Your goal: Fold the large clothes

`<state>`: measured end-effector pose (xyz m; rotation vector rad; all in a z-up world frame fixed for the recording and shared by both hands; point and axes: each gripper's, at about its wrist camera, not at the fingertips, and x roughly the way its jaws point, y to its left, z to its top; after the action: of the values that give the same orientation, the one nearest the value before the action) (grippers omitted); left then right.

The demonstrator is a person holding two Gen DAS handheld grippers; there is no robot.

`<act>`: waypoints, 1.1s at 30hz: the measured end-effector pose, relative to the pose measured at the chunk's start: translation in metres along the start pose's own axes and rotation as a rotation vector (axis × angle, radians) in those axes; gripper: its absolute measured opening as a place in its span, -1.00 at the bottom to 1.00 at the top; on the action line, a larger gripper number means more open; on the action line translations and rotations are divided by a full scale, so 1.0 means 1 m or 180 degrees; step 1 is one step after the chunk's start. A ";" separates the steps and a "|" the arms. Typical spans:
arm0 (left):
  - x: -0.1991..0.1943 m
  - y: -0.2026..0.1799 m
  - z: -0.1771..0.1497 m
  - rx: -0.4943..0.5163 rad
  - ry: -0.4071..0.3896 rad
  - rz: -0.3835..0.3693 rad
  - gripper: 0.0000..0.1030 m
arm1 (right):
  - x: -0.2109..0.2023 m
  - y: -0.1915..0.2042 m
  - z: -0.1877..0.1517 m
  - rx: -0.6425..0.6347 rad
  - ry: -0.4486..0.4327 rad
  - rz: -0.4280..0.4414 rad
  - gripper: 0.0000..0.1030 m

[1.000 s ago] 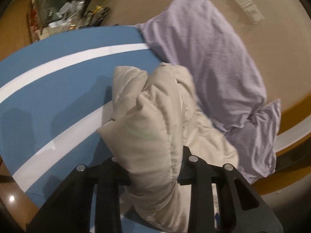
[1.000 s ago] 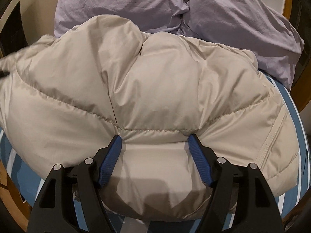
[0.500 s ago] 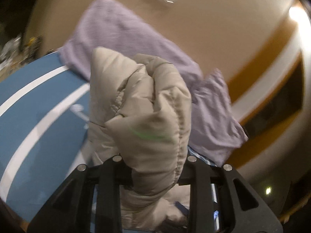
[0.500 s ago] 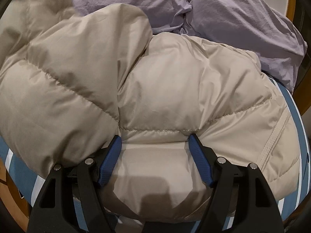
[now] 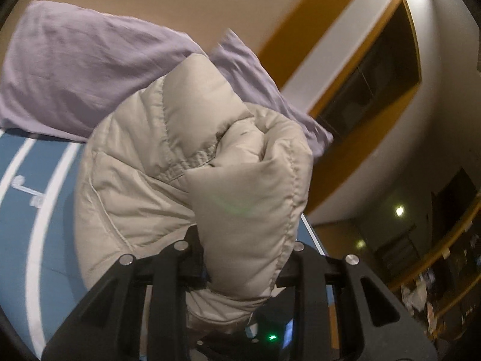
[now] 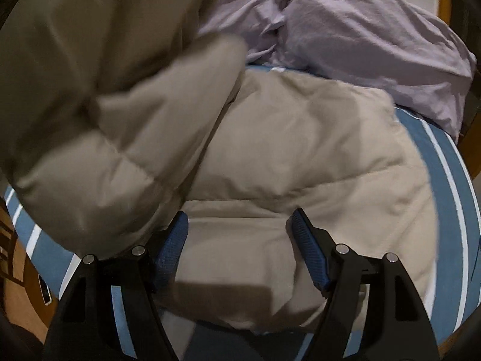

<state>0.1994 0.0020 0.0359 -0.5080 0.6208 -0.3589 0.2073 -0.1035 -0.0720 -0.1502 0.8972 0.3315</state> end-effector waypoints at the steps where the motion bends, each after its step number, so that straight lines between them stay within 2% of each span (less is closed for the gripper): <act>1: 0.006 -0.002 0.001 0.0024 0.0043 -0.0016 -0.45 | -0.004 -0.006 -0.001 0.0029 -0.0029 -0.0041 0.42; 11: 0.078 -0.042 -0.019 0.0408 0.0638 -0.0134 -0.41 | -0.041 -0.080 -0.025 0.0591 -0.0155 -0.0545 0.42; 18: 0.126 -0.071 -0.045 0.0649 0.1023 -0.0115 -0.37 | -0.060 -0.111 -0.048 0.0924 -0.0154 -0.0753 0.42; 24: 0.148 -0.088 -0.065 0.0836 0.1200 -0.0049 -0.31 | -0.062 -0.134 -0.058 0.1119 -0.0124 -0.0836 0.42; 27: 0.152 -0.096 -0.067 0.0972 0.1219 0.0022 -0.15 | -0.065 -0.143 -0.063 0.1208 -0.0124 -0.0866 0.42; 29: 0.147 -0.103 -0.066 0.1006 0.1205 0.0022 0.16 | -0.068 -0.146 -0.064 0.1224 -0.0141 -0.0888 0.42; 32: 0.132 -0.112 -0.059 0.1097 0.1134 0.0050 0.39 | -0.072 -0.152 -0.063 0.1229 -0.0177 -0.0906 0.42; 33: 0.124 -0.114 -0.055 0.1145 0.1072 0.0065 0.41 | -0.073 -0.152 -0.062 0.1229 -0.0194 -0.0910 0.42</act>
<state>0.2398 -0.1677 0.0033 -0.0947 0.8644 -0.5304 0.1712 -0.2791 -0.0542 0.0883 0.8507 -0.1048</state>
